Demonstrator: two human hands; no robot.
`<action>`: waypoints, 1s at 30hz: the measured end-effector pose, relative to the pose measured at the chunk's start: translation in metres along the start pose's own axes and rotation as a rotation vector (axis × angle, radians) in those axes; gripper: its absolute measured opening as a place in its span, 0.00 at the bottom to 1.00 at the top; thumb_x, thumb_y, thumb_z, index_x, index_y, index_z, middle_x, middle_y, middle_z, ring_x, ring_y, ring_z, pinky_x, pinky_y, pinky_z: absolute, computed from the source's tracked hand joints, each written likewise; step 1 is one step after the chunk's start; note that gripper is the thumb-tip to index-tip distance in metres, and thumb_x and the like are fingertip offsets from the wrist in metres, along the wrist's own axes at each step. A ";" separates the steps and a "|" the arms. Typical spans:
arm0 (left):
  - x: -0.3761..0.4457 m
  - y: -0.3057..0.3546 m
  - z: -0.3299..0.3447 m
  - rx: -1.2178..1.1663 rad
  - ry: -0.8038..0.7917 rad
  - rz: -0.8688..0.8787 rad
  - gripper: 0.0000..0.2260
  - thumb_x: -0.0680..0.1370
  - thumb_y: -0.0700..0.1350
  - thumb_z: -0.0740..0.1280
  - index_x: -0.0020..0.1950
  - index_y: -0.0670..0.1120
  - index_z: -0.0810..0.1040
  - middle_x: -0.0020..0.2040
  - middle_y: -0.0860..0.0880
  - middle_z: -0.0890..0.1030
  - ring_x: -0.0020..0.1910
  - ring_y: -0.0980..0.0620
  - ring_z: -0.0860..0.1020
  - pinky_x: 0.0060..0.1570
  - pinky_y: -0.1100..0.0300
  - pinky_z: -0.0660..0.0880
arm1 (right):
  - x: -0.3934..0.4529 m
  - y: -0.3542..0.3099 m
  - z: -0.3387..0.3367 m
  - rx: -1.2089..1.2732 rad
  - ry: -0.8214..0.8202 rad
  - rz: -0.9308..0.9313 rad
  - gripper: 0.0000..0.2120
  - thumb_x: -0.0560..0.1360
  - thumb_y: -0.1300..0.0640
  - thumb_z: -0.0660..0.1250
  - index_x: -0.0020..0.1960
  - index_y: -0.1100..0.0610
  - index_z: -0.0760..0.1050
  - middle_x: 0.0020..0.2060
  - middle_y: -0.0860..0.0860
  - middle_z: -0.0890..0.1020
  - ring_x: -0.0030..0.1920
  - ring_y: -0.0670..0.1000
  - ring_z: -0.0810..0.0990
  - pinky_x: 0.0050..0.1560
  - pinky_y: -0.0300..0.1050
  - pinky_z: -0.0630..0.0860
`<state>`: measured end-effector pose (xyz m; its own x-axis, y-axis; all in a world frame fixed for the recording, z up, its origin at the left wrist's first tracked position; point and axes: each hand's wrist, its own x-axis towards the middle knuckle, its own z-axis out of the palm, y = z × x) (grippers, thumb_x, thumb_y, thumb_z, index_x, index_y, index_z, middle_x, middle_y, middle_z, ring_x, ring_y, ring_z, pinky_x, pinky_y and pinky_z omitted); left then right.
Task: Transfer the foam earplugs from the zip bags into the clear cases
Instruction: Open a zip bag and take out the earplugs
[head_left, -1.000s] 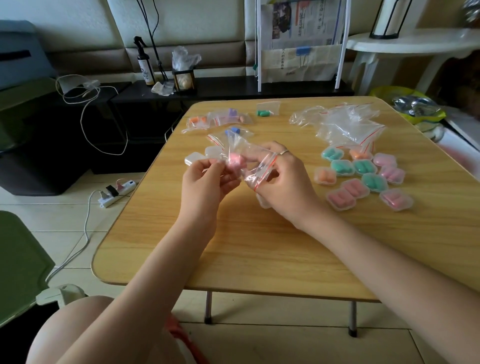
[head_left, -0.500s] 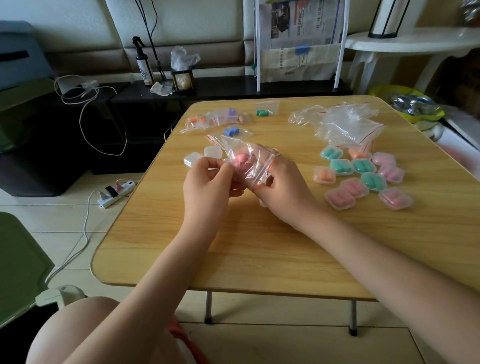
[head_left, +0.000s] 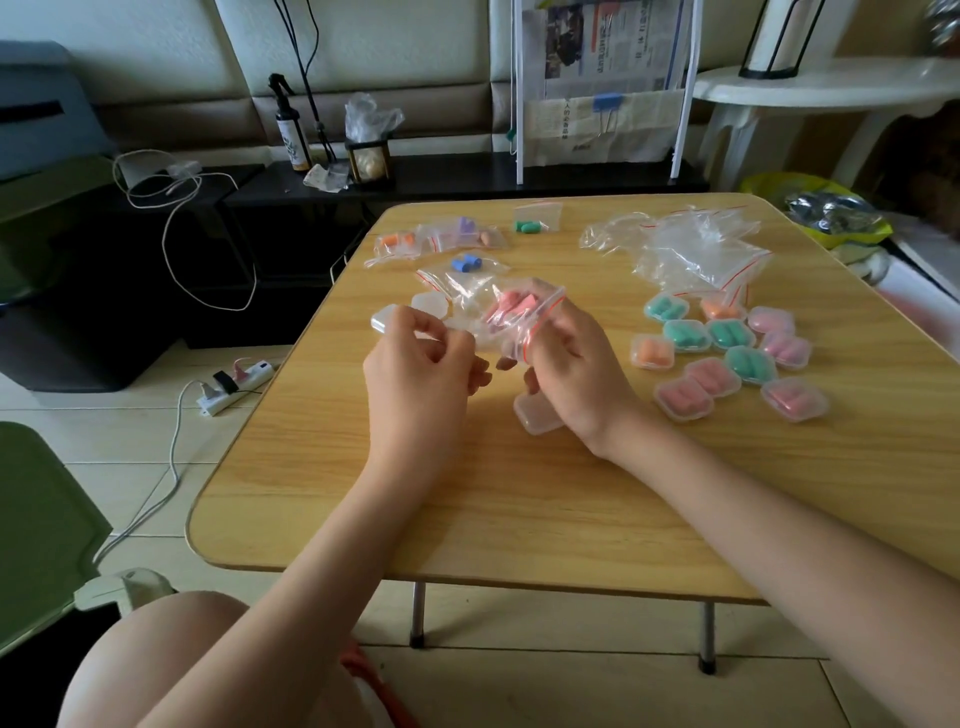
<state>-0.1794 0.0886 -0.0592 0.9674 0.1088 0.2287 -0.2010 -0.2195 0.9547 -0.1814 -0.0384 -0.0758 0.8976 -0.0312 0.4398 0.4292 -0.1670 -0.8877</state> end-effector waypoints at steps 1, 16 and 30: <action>0.001 0.001 -0.001 -0.067 0.011 -0.036 0.02 0.77 0.36 0.61 0.48 0.40 0.71 0.33 0.44 0.82 0.31 0.51 0.82 0.36 0.56 0.81 | 0.001 0.000 0.000 0.026 0.030 0.060 0.09 0.73 0.54 0.56 0.47 0.51 0.75 0.39 0.45 0.78 0.36 0.46 0.76 0.35 0.38 0.72; 0.021 -0.006 -0.008 -0.461 0.184 -0.300 0.08 0.81 0.38 0.56 0.60 0.39 0.67 0.41 0.41 0.80 0.35 0.47 0.84 0.34 0.57 0.80 | 0.001 -0.004 -0.001 -0.095 0.025 0.037 0.09 0.79 0.60 0.62 0.40 0.58 0.76 0.38 0.51 0.82 0.36 0.53 0.80 0.28 0.47 0.75; 0.020 0.006 -0.001 -1.144 -0.110 -0.797 0.13 0.82 0.35 0.49 0.49 0.33 0.71 0.35 0.39 0.78 0.28 0.47 0.80 0.24 0.59 0.78 | 0.001 -0.004 0.005 -0.819 0.066 -0.677 0.11 0.76 0.59 0.65 0.57 0.61 0.79 0.46 0.55 0.79 0.45 0.54 0.76 0.46 0.50 0.75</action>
<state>-0.1617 0.0901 -0.0489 0.8757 -0.2595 -0.4073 0.4410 0.7735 0.4552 -0.1813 -0.0332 -0.0727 0.4797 0.2671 0.8358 0.6160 -0.7809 -0.1040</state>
